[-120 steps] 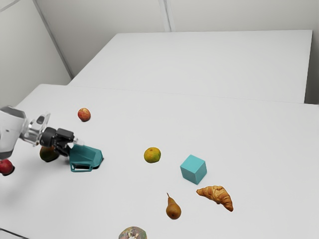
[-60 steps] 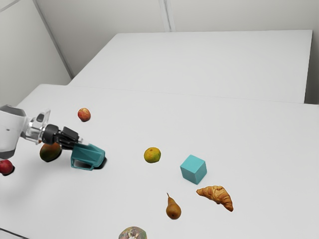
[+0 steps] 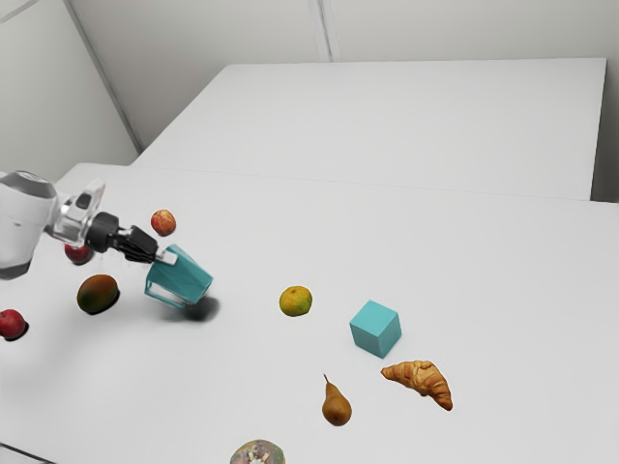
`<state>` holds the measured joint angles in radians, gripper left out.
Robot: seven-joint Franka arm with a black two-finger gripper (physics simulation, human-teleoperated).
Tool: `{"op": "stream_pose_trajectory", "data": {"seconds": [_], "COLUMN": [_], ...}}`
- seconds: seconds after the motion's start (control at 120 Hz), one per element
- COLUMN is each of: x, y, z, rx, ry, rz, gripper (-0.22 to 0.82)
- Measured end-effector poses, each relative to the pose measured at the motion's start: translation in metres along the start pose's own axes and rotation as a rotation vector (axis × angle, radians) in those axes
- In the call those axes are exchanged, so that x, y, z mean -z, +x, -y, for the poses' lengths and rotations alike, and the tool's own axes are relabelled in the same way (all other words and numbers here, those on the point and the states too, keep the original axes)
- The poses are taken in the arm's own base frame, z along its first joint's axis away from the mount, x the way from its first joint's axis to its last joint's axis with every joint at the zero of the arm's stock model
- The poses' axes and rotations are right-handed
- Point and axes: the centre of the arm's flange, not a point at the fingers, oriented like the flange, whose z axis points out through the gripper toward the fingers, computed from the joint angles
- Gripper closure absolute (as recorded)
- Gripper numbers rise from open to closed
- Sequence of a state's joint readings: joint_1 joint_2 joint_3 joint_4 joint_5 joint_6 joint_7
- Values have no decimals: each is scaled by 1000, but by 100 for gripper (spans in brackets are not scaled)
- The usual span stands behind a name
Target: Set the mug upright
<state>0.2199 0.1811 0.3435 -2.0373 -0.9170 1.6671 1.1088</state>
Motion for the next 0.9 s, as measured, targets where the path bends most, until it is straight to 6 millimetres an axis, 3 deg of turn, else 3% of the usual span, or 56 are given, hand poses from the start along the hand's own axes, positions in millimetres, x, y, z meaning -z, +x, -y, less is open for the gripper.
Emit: {"op": "stream_pose_trajectory", "data": {"seconds": [0.117,0.267,0.408,0.583,0.9], "x": [-11,-31,-55,-84,-106], "y": [36,78,100,100,79], "z": [-47,-84,-105,-104,-81], "rx": [-144,-299,-357,-309,-87], "ry": [144,487,757,946,1041], "rz": [99,344,474,468,353], "gripper": [78,79,79,79,79]}}
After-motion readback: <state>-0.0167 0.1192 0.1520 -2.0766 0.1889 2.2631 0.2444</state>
